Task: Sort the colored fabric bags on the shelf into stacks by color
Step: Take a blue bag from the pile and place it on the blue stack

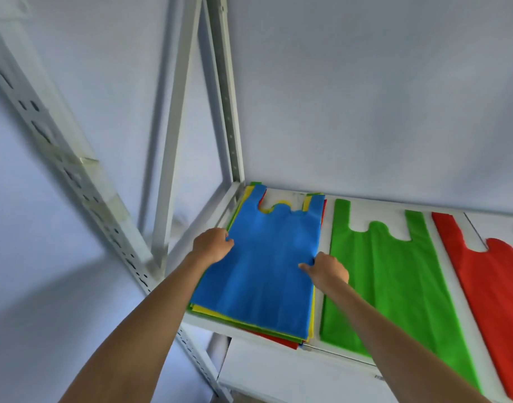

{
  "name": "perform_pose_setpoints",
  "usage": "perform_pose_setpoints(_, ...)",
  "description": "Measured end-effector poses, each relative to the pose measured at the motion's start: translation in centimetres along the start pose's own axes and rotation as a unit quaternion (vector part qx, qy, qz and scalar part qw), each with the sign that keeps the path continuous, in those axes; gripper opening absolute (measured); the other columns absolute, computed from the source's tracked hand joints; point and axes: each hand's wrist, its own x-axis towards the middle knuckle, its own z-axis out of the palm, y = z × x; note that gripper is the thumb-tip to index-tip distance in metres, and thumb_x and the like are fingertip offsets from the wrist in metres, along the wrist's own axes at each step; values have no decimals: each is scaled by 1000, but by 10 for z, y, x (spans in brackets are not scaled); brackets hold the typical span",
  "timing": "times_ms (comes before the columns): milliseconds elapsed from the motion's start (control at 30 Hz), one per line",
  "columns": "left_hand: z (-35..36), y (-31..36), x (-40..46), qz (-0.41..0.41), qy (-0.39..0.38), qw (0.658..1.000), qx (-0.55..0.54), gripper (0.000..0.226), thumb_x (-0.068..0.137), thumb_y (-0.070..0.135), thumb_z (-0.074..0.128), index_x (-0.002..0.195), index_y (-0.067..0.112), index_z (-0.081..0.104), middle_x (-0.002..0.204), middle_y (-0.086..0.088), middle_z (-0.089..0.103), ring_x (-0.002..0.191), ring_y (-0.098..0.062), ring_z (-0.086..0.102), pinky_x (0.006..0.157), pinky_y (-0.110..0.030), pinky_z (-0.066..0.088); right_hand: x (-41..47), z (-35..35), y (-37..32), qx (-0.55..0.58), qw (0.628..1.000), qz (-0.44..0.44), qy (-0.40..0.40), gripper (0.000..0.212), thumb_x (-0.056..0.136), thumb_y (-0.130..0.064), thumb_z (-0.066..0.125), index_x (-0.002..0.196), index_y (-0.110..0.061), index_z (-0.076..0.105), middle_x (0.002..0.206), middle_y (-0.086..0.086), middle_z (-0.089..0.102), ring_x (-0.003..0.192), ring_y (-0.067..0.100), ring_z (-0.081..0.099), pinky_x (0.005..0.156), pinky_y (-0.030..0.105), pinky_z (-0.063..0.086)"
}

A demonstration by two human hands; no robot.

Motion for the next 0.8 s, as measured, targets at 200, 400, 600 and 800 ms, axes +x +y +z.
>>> perform_pose_setpoints(200, 15, -3, 36, 30, -16, 999, 8, 40, 95, 41, 45, 72, 9, 48, 84, -6, 49, 74, -24, 54, 63, -33, 39, 13, 3, -6, 32, 997, 62, 31, 33, 76, -34, 73, 94, -7, 66, 99, 13, 70, 92, 31, 67, 69, 32, 50)
perform_pose_setpoints(400, 26, 2, 59, 83, 14, 996, 38, 54, 91, 55, 48, 106, 6, 62, 124, -13, 52, 115, -30, 51, 90, -39, 46, 8, -10, 4, 56, 992, 86, 69, 11, 76, -22, 70, 75, -11, 68, 81, 12, 68, 83, 30, 66, 61, 26, 46)
perform_pose_setpoints(600, 34, 10, 62, 119, 60, 990, 38, 49, 88, 49, 56, 111, 6, 60, 124, -13, 51, 115, -30, 49, 92, -39, 44, 6, -15, 5, 151, 983, 86, 66, 29, 74, -17, 71, 53, -14, 51, 59, 4, 52, 56, 19, 49, 48, 26, 33)
perform_pose_setpoints(800, 34, 17, 54, 91, 25, 989, -112, 26, 88, 24, 62, 106, 8, 51, 108, -9, 60, 98, -28, 57, 76, -35, 43, 7, -3, 0, 230, 969, 84, 43, 15, 72, -16, 75, 77, -5, 66, 79, 12, 62, 74, 24, 59, 60, 29, 41)
